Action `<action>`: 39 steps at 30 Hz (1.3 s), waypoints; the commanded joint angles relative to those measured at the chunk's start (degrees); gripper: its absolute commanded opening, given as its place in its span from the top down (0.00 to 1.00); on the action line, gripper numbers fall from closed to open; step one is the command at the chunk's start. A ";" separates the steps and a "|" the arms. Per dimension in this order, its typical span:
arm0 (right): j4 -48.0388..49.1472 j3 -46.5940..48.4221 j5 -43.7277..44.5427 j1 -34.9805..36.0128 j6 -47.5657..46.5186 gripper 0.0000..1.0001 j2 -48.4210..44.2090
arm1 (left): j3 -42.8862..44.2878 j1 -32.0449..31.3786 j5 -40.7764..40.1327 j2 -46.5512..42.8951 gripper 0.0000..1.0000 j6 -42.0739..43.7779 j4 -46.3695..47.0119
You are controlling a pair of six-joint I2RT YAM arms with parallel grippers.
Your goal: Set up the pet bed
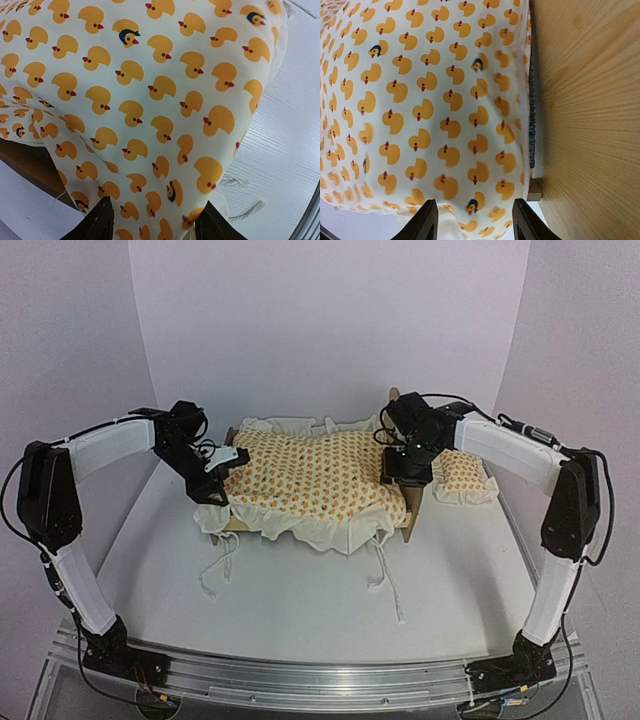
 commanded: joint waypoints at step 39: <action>16.98 -31.59 -3.08 16.60 31.56 0.84 3.29 | 11.66 -10.13 21.16 -2.58 0.32 -0.49 -10.95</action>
